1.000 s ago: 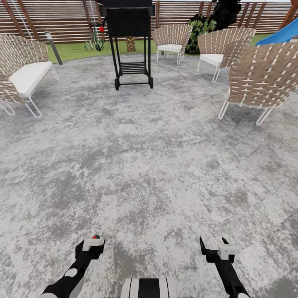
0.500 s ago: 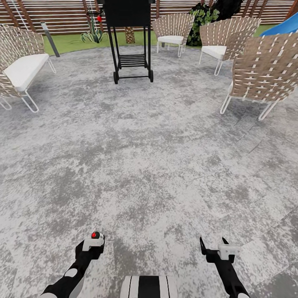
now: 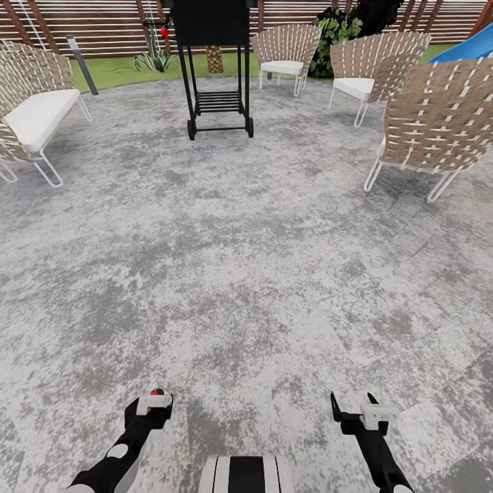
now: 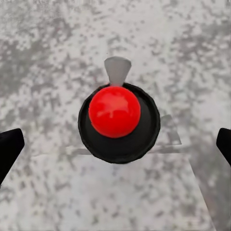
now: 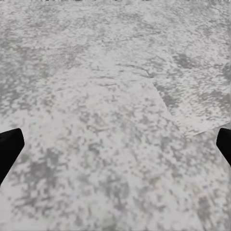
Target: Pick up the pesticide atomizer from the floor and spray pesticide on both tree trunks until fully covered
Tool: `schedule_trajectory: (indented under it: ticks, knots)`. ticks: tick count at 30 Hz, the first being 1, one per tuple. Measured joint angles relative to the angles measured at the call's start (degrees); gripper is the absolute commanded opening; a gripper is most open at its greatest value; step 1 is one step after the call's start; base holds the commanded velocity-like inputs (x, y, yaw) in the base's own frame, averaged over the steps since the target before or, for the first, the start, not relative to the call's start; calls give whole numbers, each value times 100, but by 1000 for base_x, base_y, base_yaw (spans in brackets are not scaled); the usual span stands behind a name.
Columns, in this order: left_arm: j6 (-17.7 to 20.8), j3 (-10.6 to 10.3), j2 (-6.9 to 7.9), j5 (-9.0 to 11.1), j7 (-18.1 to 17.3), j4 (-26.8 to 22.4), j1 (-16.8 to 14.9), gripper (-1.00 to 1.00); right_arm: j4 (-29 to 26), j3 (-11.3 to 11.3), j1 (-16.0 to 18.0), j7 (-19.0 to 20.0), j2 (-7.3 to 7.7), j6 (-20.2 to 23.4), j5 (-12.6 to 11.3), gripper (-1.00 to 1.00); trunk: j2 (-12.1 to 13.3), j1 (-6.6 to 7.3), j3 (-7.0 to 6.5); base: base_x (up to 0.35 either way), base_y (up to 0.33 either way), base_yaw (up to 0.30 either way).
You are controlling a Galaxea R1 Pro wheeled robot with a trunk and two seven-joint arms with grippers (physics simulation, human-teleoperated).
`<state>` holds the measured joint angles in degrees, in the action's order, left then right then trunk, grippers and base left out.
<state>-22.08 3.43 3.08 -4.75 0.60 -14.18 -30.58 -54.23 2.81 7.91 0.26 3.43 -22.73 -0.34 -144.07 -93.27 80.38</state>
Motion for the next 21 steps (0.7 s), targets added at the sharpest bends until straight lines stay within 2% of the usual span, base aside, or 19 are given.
schedule_trajectory:
  ticks: [21]
  knots:
    - [-236,-7,9,-6,-4,4,47,100,4,0,0,0,0,-3,1,100,-1,-3,22,7,0,0]
